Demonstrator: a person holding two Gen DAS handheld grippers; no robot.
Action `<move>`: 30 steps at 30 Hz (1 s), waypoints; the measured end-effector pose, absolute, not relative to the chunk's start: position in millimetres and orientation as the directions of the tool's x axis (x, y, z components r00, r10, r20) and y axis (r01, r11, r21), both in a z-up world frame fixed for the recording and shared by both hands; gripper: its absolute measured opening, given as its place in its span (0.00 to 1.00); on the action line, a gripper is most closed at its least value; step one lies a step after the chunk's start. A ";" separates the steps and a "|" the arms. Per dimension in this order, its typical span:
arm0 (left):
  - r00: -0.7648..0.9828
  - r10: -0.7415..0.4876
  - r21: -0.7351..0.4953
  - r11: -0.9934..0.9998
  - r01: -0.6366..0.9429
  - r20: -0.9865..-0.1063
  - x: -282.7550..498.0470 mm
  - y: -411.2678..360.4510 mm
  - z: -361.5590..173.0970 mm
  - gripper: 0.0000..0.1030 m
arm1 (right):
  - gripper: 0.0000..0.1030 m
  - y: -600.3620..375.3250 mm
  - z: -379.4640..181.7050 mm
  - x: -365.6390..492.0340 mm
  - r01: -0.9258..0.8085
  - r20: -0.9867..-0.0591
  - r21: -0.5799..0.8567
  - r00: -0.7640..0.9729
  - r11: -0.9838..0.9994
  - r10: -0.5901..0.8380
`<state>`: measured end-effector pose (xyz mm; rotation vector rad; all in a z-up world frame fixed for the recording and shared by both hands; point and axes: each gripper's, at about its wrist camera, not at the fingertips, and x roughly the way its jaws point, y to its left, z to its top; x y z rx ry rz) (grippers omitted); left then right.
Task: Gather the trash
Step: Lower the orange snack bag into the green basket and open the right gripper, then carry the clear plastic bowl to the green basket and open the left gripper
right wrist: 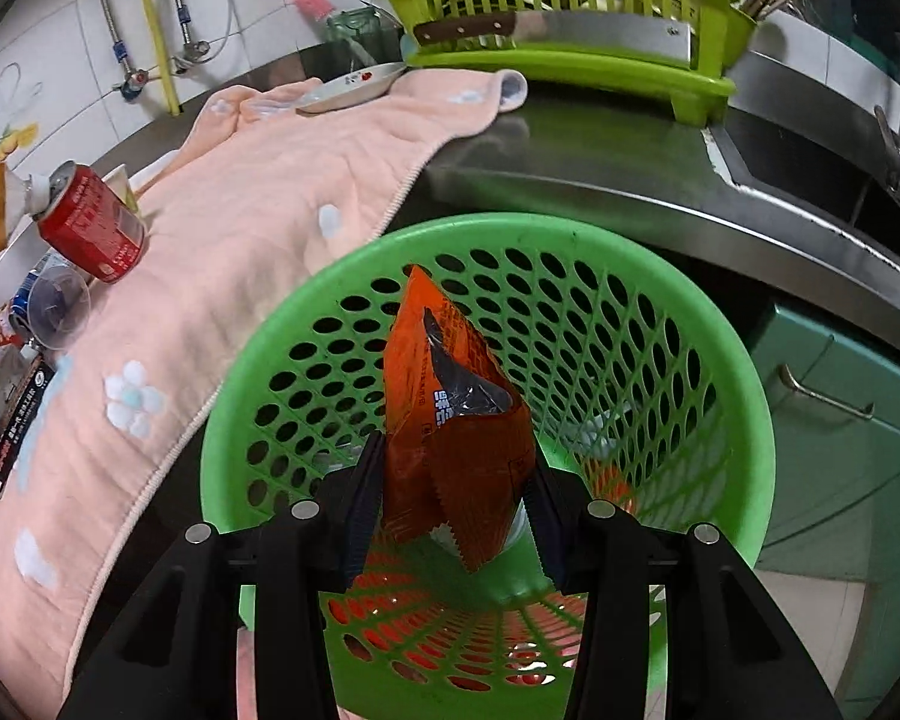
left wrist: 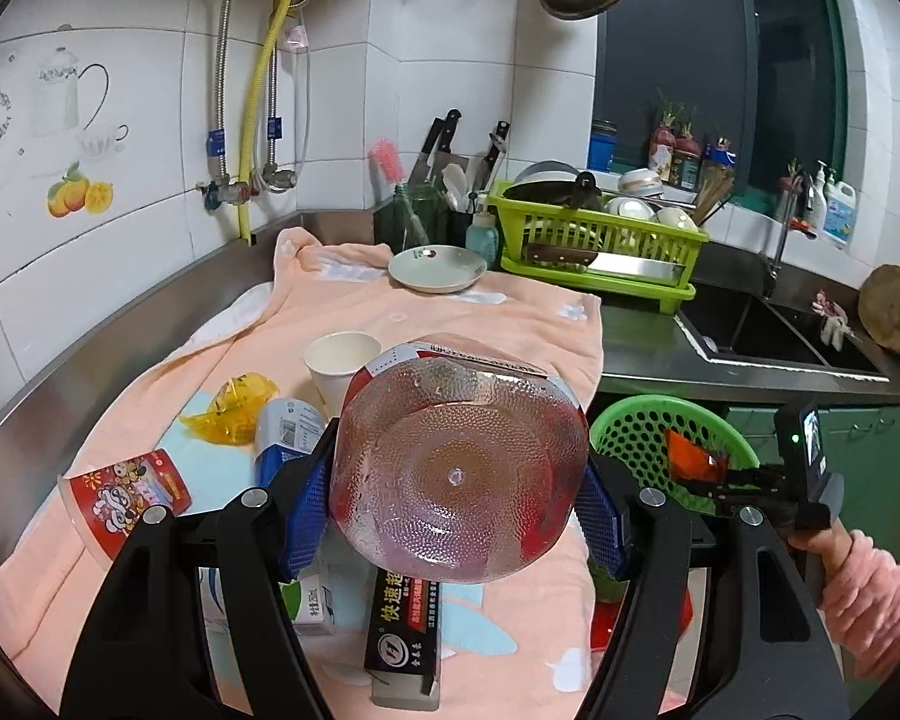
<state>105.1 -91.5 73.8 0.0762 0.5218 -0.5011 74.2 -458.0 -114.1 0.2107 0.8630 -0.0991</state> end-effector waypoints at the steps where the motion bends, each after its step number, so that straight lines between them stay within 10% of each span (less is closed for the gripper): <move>1: 0.750 -0.439 -0.056 0.877 0.477 -0.494 105.6 -90.8 74.6 0.66 | 0.42 -457.4 -115.8 74.7 0.173 -0.767 0.138 0.641 0.975 -0.006; 13: 0.754 -0.455 -0.084 0.875 0.476 -0.474 104.3 -84.6 82.6 0.66 | 0.43 -451.7 -127.7 79.8 0.160 -0.794 0.139 0.608 0.977 0.013; 17: 0.756 -0.460 -0.083 0.873 0.480 -0.467 100.7 -84.4 85.2 0.66 | 0.64 -446.7 -128.0 79.6 0.156 -0.791 0.138 0.612 0.978 0.014; 30: 0.713 -0.539 -0.123 0.827 0.548 -0.449 90.6 -109.2 84.4 0.66 | 0.73 -453.3 -111.7 69.8 0.161 -0.763 0.134 0.646 0.978 -0.002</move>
